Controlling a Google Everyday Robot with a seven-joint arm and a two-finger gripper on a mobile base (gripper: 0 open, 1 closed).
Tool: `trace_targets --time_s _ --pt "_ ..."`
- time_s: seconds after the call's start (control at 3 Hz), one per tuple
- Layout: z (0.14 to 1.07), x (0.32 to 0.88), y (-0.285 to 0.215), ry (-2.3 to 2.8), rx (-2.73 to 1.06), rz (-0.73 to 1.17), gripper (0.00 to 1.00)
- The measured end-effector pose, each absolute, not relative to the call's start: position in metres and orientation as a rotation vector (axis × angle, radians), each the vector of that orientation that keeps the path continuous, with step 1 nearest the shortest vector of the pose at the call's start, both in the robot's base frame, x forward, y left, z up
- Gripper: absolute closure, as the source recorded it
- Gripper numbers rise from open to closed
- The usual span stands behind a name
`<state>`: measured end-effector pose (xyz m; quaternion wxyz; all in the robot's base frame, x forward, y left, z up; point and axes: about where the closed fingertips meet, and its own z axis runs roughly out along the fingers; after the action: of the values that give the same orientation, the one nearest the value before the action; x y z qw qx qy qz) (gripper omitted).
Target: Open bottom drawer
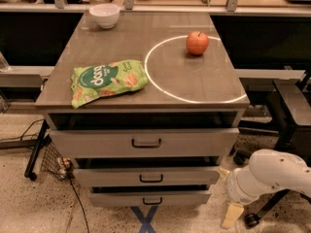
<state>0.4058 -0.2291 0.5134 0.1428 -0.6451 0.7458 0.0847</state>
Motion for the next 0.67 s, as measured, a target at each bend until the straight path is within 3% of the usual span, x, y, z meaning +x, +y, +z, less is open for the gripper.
trace_targets --time_s 0.67 --pt "0.454 0.402 -0.211 2.162 -1.832 0.243 0.00"
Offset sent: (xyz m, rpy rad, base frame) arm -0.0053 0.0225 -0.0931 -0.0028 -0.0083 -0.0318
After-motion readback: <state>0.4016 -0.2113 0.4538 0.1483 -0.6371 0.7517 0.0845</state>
